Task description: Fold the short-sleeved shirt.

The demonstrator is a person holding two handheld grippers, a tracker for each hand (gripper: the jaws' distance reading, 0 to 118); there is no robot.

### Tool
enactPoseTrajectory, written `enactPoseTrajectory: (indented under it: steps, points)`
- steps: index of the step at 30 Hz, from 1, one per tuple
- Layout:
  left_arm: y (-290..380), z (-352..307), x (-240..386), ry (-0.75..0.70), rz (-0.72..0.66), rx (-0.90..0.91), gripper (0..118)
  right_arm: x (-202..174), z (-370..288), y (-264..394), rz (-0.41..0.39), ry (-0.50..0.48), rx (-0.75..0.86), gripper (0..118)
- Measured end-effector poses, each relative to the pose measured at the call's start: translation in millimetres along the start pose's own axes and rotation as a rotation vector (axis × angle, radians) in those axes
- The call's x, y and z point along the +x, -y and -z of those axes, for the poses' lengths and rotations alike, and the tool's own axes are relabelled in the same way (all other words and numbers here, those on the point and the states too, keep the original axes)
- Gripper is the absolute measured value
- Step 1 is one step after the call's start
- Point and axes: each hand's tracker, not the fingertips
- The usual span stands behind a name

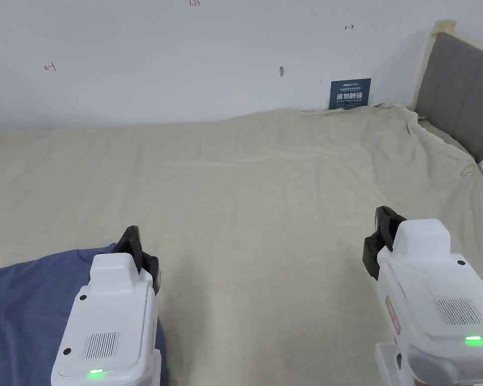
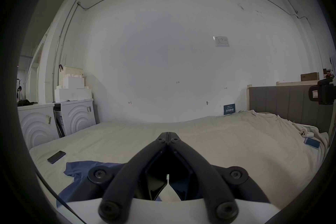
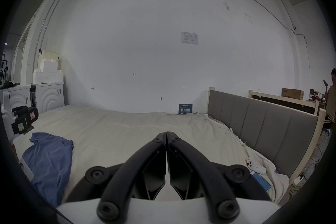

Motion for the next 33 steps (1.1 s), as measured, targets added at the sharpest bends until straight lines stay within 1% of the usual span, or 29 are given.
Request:
enactPoseTrajectory:
  steps: [2,3,4,5,6,8,9,11,12,13,14,15,16,17,18,19,20,22,23,24,26,27,29,30,31,33]
  points:
    - [0,0,0,0.002,-0.001,0.001,0,0,0,-1,-0.009,0.004,0.001,0]
    - [-1,0,0,0.007,-0.008,-0.001,0,-2,0,-1,-0.028,0.011,0.003,0]
    - [-2,1,0,0.01,-0.022,-0.006,0,-5,-1,-3,-0.085,0.026,0.012,0]
    - [-4,2,-2,0.014,-0.076,-0.022,0,-9,-1,-4,-0.145,0.043,0.019,0]
    - [-6,4,-7,0.031,-0.172,-0.035,0,-16,-2,-5,-0.254,0.068,0.033,0]
    - [-9,8,-24,0.091,-0.484,-0.083,0,-33,-4,-4,-0.52,0.139,0.102,0]
    - [-6,10,-38,0.14,-0.703,-0.092,0,-44,-7,0,-0.684,0.189,0.161,0]
    - [4,12,-57,0.226,-1.091,-0.081,0,-56,-10,9,-0.901,0.267,0.27,0]
    - [14,13,-64,0.273,-1.28,-0.072,0,-60,-10,12,-0.973,0.287,0.306,0]
    - [22,13,-69,0.297,-1.419,-0.054,0,-62,-13,14,-1.011,0.287,0.342,0]
    - [31,13,-71,0.296,-1.546,-0.045,0,-63,-15,14,-1.013,0.265,0.361,0]
    - [35,12,-71,0.267,-1.598,-0.035,0,-63,-16,13,-0.978,0.247,0.344,0]
    - [36,12,-73,0.244,-1.574,-0.031,0,-63,-16,12,-0.956,0.234,0.333,0]
    - [32,12,-73,0.236,-1.512,-0.036,0,-60,-15,10,-0.916,0.228,0.303,0]
    - [25,13,-74,0.211,-1.379,-0.056,0,-58,-14,8,-0.873,0.23,0.277,0]
    - [14,11,-68,0.204,-1.254,-0.074,0,-55,-13,4,-0.815,0.221,0.251,0]
    - [5,10,-65,0.211,-1.124,-0.074,0,-52,-13,1,-0.74,0.206,0.226,0]
    - [-11,6,-56,0.207,-0.89,-0.04,0,-40,-12,-7,-0.572,0.159,0.177,0]
    - [-20,4,-45,0.186,-0.731,-0.021,0,-35,-12,-11,-0.475,0.137,0.144,0]
    - [-27,3,-34,0.156,-0.561,-0.01,0,-27,-11,-15,-0.362,0.093,0.109,0]
    - [-30,1,-10,0.073,-0.212,0.003,0,-15,-8,-18,-0.185,0.055,0.045,0]
    - [-28,1,2,0.053,-0.056,0.011,0,-9,-7,-19,-0.1,0.029,0.022,0]
    - [-21,0,19,0.033,0.147,0.023,0,-1,-5,-18,-0.005,-0.005,-0.001,0]
    - [-19,-1,24,0.03,0.166,0.024,0,2,-4,-17,0.029,-0.012,-0.018,0]
    - [-16,-1,21,0.041,0.16,0.025,0,3,-3,-16,0.029,-0.011,-0.024,0]
    - [-16,-1,23,0.052,0.094,0.017,0,-1,-7,-18,0.01,-0.002,-0.017,0]
